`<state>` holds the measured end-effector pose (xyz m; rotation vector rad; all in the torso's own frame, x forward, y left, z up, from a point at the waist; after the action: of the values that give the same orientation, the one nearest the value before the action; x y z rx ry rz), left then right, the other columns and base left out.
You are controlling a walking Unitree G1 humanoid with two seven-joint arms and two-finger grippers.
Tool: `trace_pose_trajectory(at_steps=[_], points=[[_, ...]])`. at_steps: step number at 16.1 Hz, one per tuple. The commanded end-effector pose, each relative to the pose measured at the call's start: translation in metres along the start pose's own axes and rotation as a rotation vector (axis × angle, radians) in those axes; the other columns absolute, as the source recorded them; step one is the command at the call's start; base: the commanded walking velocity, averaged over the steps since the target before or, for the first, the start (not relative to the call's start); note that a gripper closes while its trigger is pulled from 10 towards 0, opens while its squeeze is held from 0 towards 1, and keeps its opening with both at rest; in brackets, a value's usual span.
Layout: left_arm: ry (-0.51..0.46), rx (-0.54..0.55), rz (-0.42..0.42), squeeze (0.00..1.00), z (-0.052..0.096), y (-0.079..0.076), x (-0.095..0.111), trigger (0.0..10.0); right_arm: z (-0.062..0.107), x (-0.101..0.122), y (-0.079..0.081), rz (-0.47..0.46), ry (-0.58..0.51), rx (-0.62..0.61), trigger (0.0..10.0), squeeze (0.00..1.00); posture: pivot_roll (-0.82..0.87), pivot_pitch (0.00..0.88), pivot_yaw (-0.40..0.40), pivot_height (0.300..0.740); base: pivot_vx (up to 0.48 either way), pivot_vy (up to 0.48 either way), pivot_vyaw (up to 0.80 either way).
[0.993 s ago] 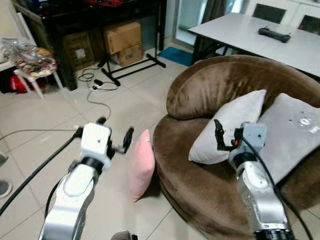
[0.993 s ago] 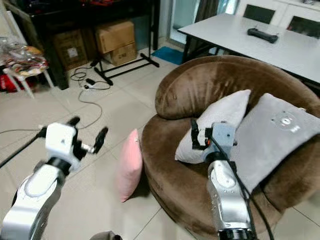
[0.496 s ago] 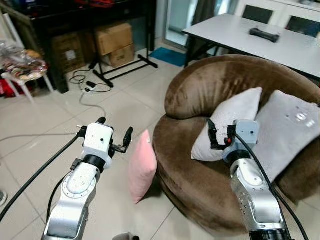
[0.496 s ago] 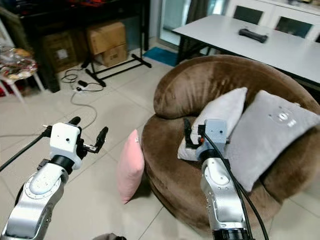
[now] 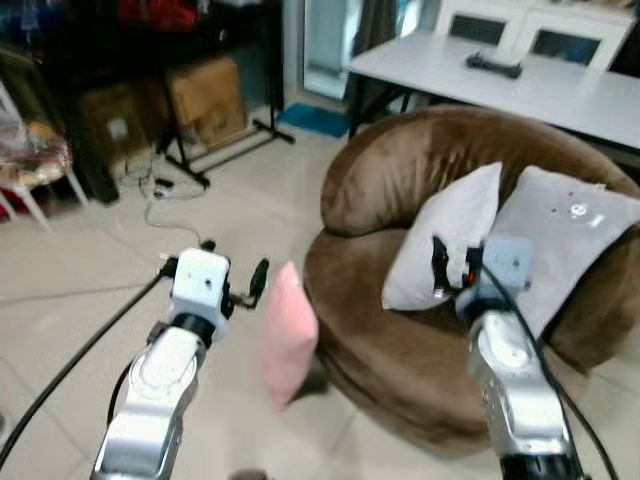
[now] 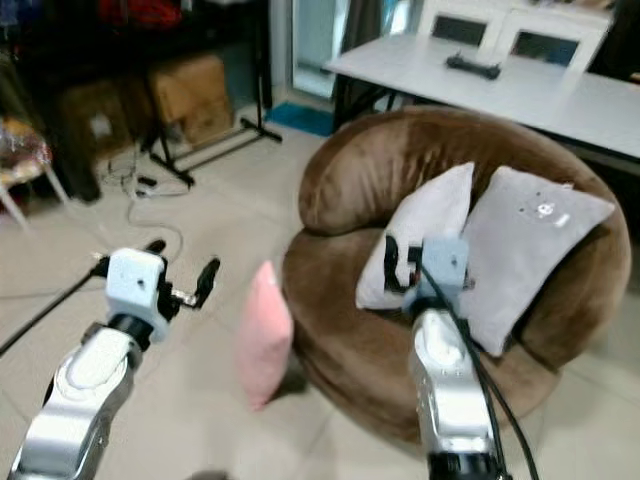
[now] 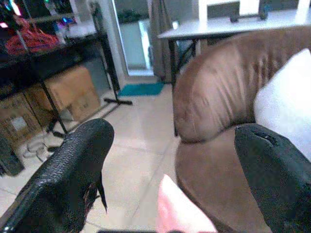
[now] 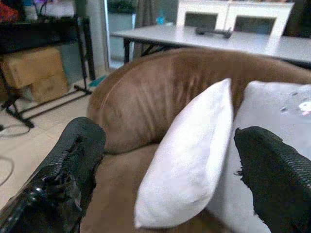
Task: Move the pillow to the sofa from floor
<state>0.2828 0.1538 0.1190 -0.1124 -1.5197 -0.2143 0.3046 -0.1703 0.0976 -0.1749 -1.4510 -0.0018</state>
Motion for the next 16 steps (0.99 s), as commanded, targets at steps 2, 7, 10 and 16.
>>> trace_pose_trajectory(at_steps=[2, 7, 10, 16], points=[[0.005, 0.024, -0.023, 0.0, 0.0012, 0.0081, 0.0005, 10.0, -0.0013, 0.0089, 0.0109, -0.05, -0.015, 0.062, 10.0, 0.0, 0.04, 0.0, -0.034, 0.74, 0.0, 0.48, 0.0], [0.007, 0.03, -0.026, 0.0, 0.0027, 0.0088, 0.0002, 10.0, 0.0003, 0.0067, 0.013, -0.075, 0.015, 0.082, 10.0, 0.0, 0.04, 0.0, -0.037, 0.74, 0.0, 0.48, 0.0], [0.009, 0.032, -0.025, 0.0, 0.0039, 0.0092, -0.0005, 10.0, 0.0002, 0.0029, 0.0087, -0.096, 0.045, 0.07, 10.0, 0.0, 0.04, 0.0, -0.039, 0.74, 0.0, 0.48, -0.44], [0.014, 0.026, -0.025, 0.0, 0.0053, 0.0091, -0.0012, 10.0, 0.0023, 0.0021, 0.0091, -0.099, 0.06, 0.07, 10.0, 0.0, 0.04, 0.0, -0.036, 0.74, 0.0, 0.48, -0.8]])
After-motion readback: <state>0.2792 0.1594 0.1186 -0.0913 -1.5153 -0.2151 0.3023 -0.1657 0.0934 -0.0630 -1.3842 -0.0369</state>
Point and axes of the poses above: a point about 5 cm out from each wrist's last joint towards the gripper, its own z axis pointing back from the gripper into the wrist, its own x axis along the axis of the wrist's last joint, y = z × x, the point moved 3 cm from there along -z, pointing out of the wrist towards the gripper, and after that the axes turned 7 degrees about z, right-handed, at the moved point
